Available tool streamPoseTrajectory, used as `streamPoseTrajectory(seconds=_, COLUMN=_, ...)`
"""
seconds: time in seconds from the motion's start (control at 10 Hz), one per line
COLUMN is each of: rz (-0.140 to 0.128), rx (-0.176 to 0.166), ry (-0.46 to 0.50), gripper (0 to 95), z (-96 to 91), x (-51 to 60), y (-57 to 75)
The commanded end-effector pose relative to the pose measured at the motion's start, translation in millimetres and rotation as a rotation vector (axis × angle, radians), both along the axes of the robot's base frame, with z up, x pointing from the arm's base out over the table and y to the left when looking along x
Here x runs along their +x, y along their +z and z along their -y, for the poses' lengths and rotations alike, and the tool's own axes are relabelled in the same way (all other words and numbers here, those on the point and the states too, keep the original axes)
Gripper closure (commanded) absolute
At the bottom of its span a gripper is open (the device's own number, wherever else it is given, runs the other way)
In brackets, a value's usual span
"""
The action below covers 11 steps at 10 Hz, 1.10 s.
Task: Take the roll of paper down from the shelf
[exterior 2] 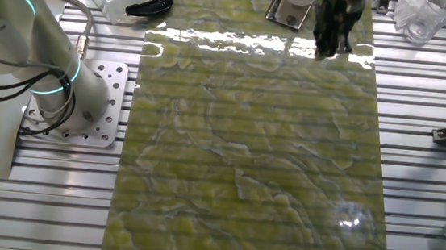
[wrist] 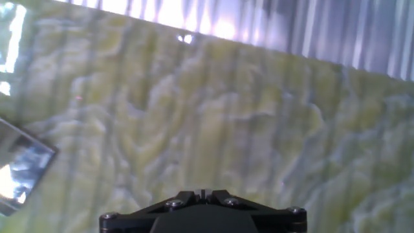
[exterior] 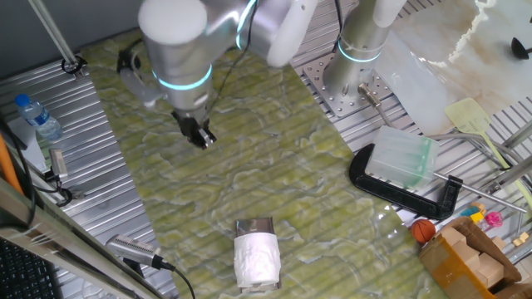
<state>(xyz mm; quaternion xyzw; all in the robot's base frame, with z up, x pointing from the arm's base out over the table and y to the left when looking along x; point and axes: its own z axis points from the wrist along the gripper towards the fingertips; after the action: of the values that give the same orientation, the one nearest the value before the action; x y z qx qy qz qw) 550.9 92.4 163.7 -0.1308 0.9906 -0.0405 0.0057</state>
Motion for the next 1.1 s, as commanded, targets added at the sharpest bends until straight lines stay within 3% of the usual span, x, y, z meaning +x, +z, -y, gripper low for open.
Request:
streamPoseTrajectory(seconds=0.1, rz=-0.011, rx=0.001, ry=0.086, gripper=95.0, z=-31.8, x=10.1, y=5.0)
streamPoseTrajectory(seconds=0.5, rz=-0.037, rx=-0.002, ry=0.259, gripper=95.0, z=-57.3, x=30.6, y=19.4)
streamPoseTrajectory(seconds=0.7, rz=-0.037, rx=-0.008, ry=0.247, gripper=95.0, z=-67.4, x=37.0, y=25.5)
streamPoseTrajectory(seconds=0.9, rz=-0.044, rx=-0.004, ry=0.343, gripper=95.0, z=-69.3, x=39.9, y=22.9)
streamPoseTrajectory(seconds=1.1, rz=-0.045, rx=0.011, ry=0.315, gripper=95.0, z=-68.3, x=42.2, y=16.0)
